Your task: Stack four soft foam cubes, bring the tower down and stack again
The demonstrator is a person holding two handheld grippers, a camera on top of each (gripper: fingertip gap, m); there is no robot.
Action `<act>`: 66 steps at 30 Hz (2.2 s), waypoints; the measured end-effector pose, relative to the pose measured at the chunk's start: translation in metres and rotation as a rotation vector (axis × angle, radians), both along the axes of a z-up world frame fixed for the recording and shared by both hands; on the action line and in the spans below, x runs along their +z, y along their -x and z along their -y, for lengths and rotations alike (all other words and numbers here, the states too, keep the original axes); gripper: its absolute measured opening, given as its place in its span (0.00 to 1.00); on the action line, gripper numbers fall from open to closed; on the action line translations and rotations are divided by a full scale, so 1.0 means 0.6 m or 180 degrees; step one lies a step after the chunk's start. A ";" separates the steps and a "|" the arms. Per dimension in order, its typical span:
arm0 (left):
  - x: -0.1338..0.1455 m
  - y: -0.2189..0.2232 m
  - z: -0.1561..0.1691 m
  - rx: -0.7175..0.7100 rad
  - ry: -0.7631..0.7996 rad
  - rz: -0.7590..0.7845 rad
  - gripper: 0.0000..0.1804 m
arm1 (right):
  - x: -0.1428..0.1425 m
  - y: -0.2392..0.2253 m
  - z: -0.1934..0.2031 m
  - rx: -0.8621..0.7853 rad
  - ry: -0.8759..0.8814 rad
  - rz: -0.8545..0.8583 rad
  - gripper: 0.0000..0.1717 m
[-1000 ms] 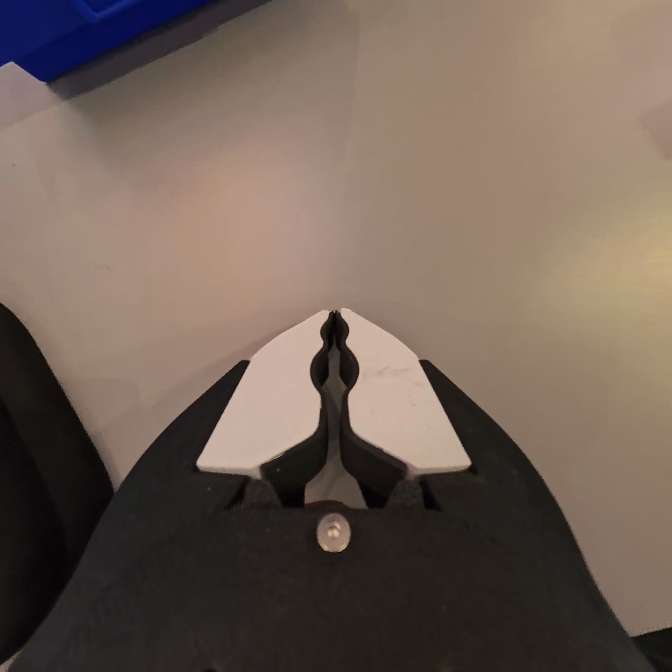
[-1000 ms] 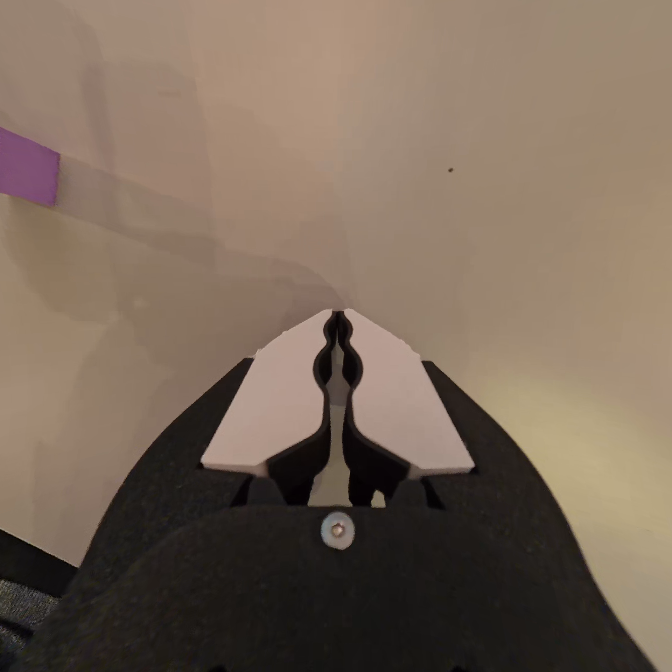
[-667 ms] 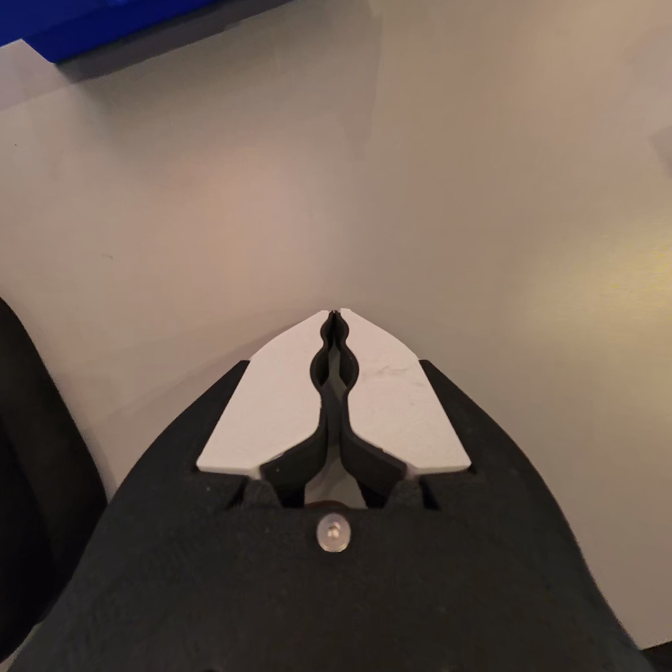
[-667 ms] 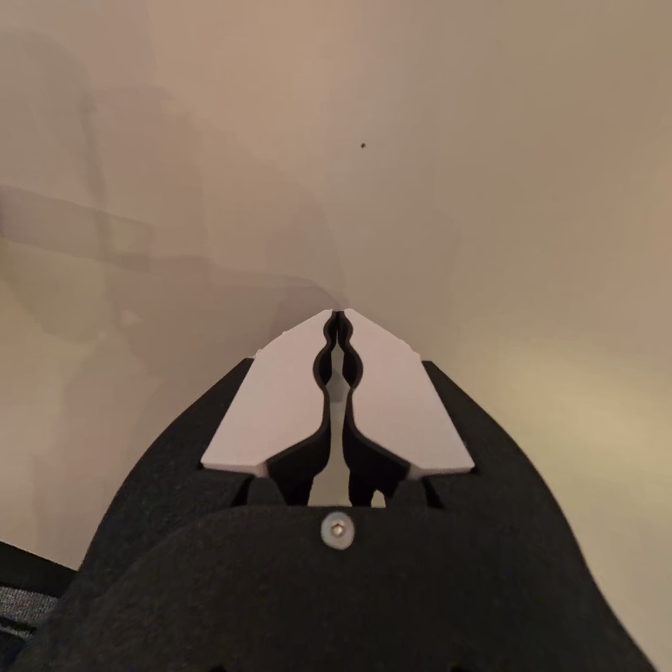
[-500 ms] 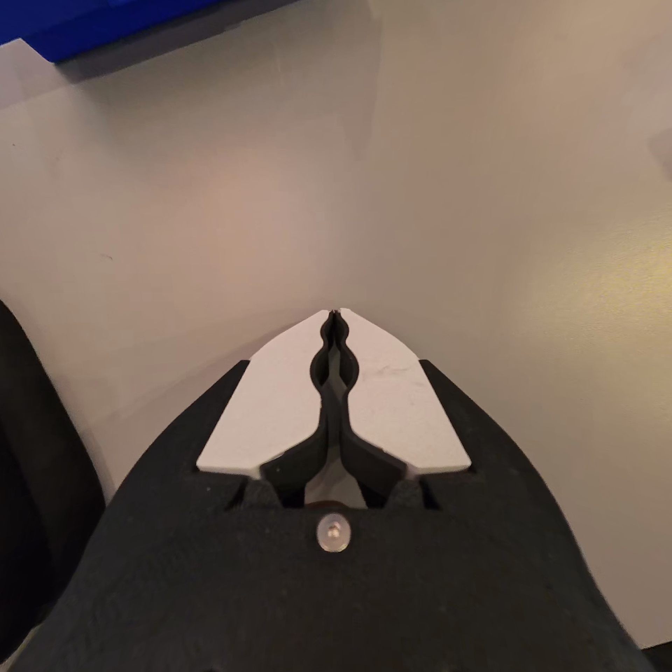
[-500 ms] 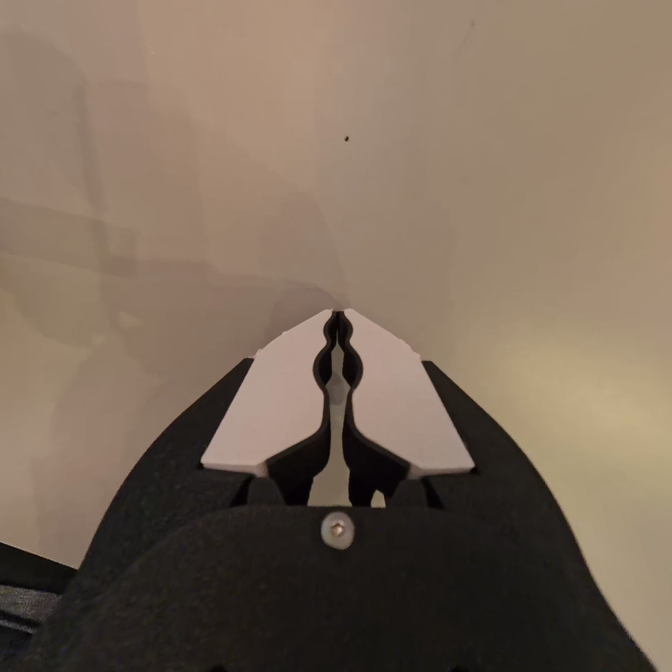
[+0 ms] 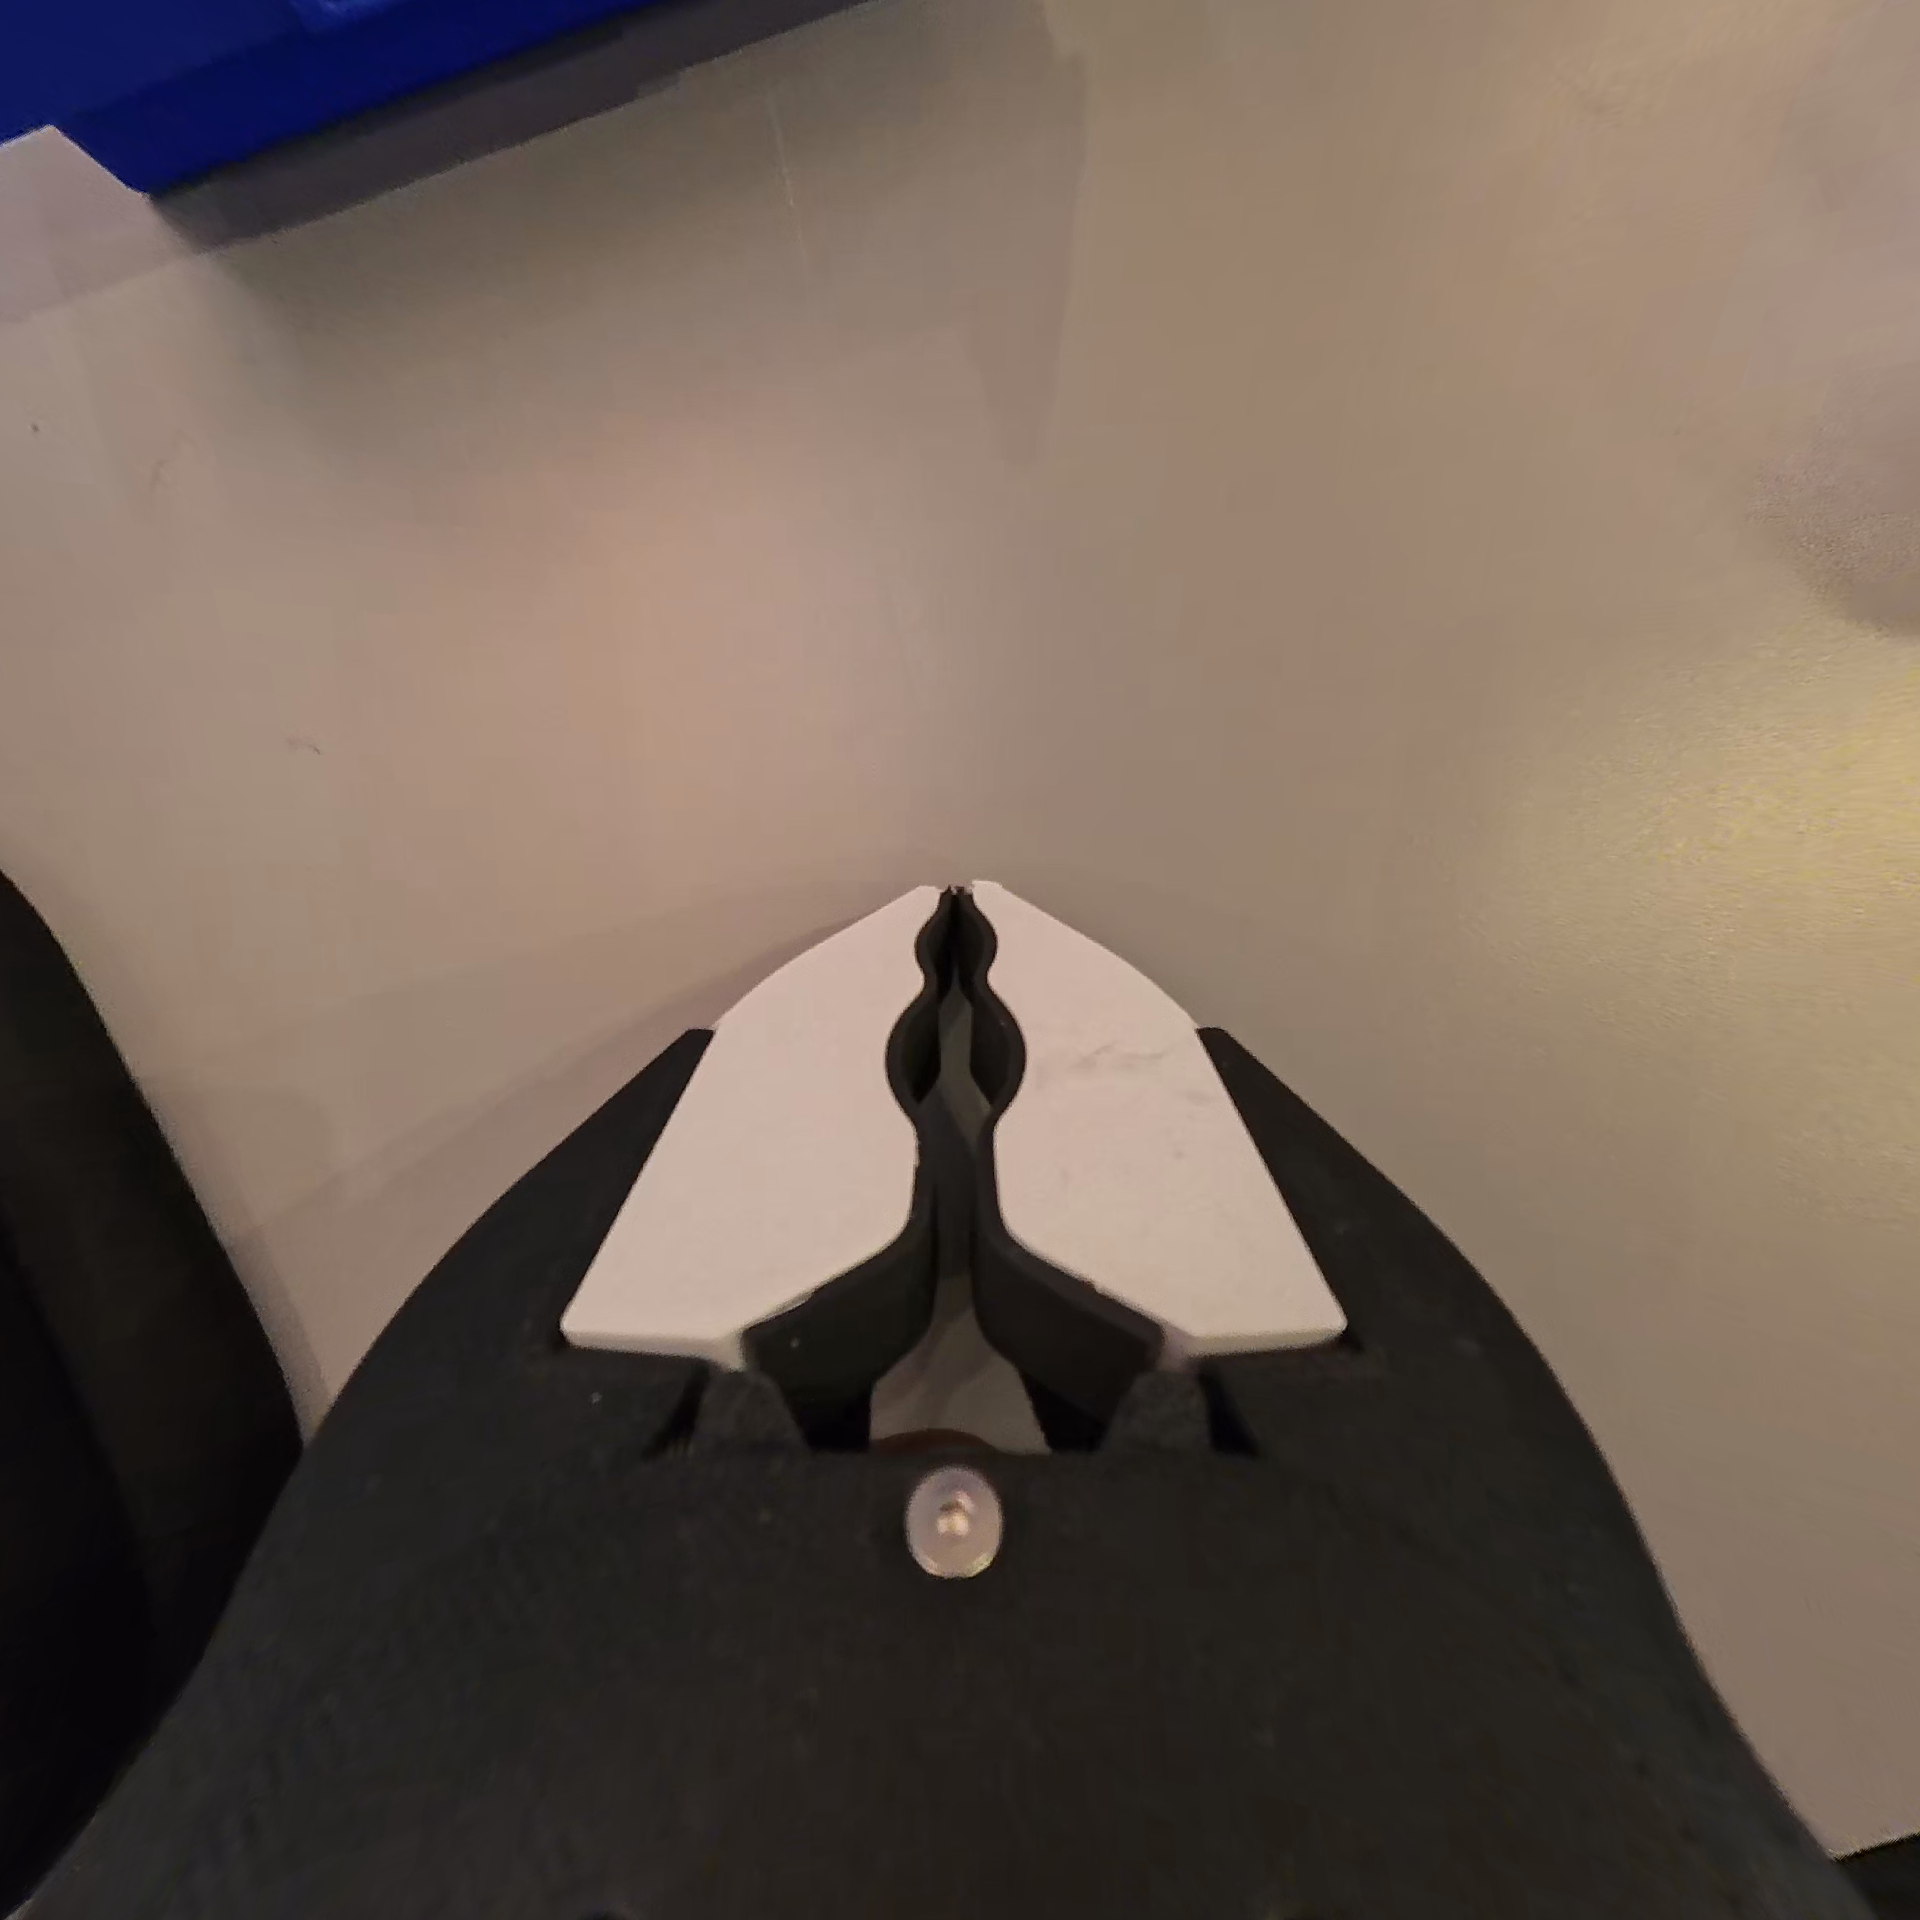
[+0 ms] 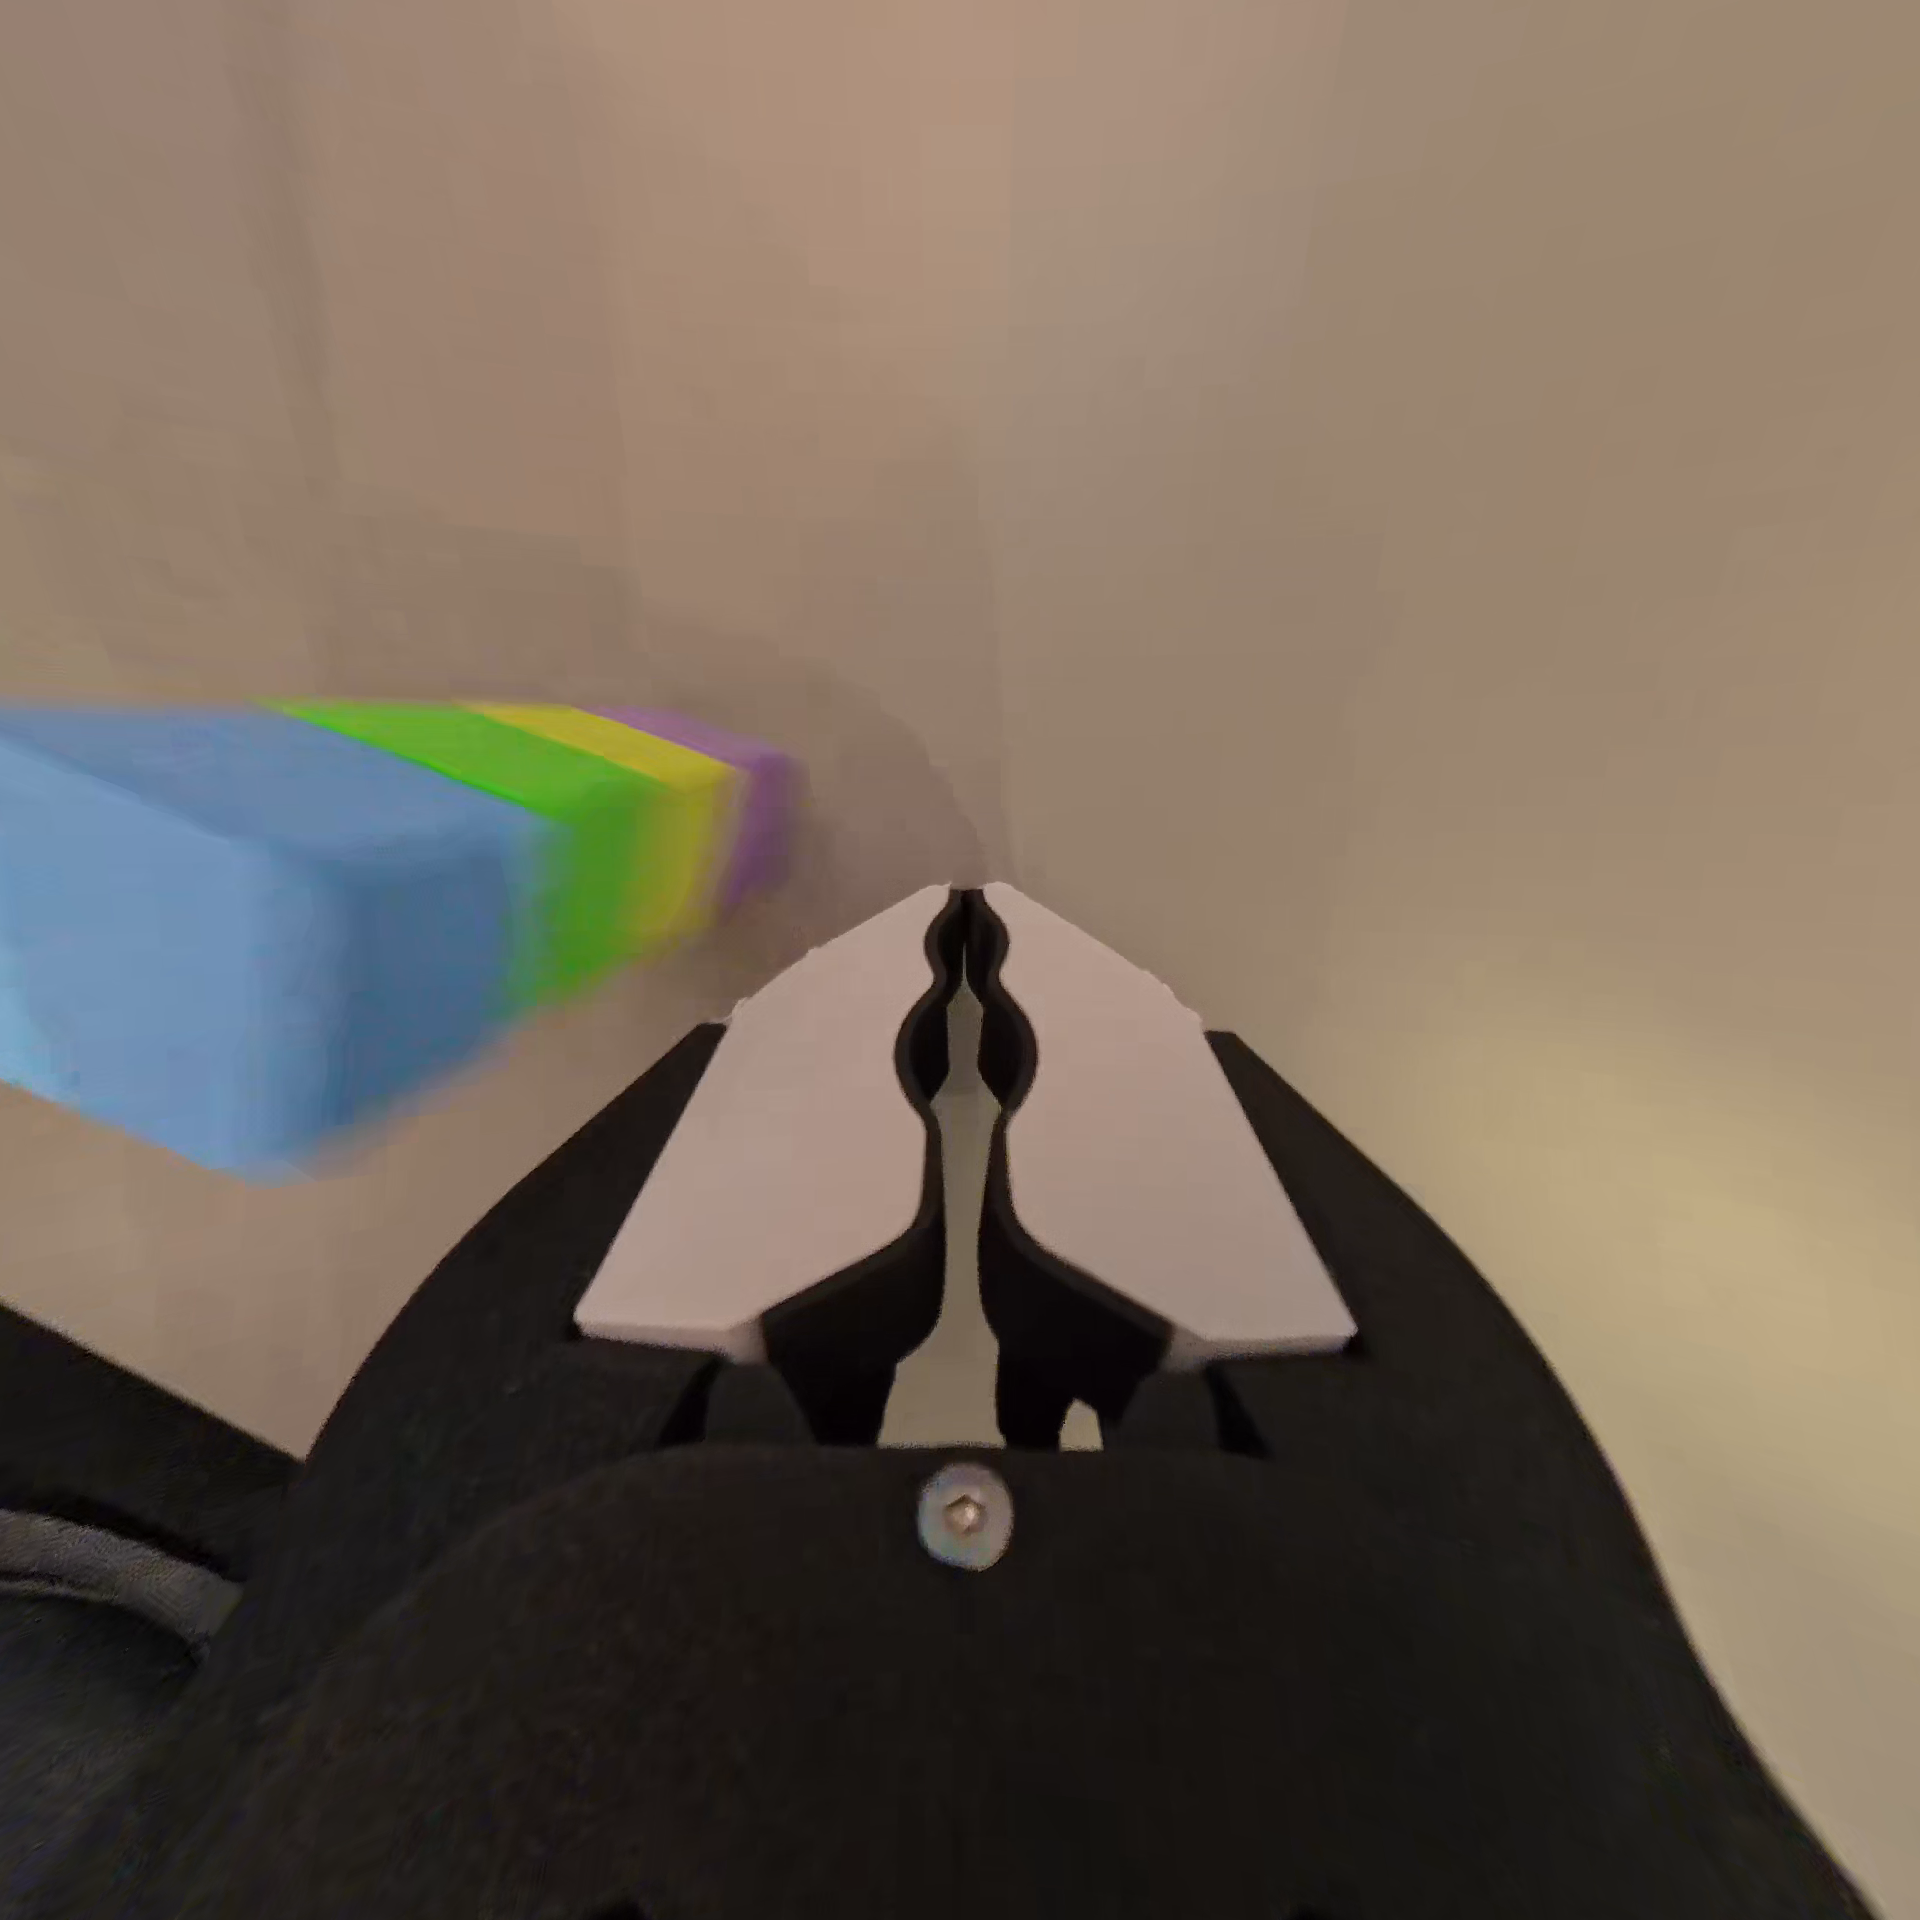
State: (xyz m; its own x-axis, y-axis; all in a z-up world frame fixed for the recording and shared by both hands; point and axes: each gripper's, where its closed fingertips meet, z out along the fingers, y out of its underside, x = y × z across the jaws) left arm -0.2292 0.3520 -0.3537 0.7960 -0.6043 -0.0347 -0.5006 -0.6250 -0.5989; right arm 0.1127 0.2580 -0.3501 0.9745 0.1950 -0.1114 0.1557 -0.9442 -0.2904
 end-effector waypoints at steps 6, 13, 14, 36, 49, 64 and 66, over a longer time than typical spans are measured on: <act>0.001 0.017 0.001 0.0058 0.0007 -0.0007 0.00 | 0.033 0.150 -0.044 0.0506 -0.0125 -0.0106 0.00; 0.002 0.036 -0.003 0.0143 0.0020 0.0053 0.00 | 0.051 0.136 -0.041 0.0484 -0.0149 -0.0246 0.00; 0.002 0.035 -0.003 0.0139 0.0022 0.0051 0.00 | 0.052 0.132 -0.040 0.0483 -0.0158 -0.0247 0.00; 0.001 -0.003 -0.008 -0.0027 -0.0009 0.0093 0.00 | 0.053 0.174 -0.044 0.1956 -0.0625 -0.0143 0.24; 0.000 -0.005 -0.012 -0.0102 -0.0025 0.0111 0.00 | 0.015 0.178 -0.074 0.2418 -0.0300 0.0235 0.16; 0.000 -0.025 -0.013 -0.0182 -0.0032 0.0126 0.00 | 0.028 0.046 -0.033 0.3298 -0.0266 0.0278 0.16; 0.000 -0.026 -0.013 -0.0181 -0.0033 0.0128 0.00 | 0.017 0.038 -0.028 0.3370 -0.0201 0.0287 0.16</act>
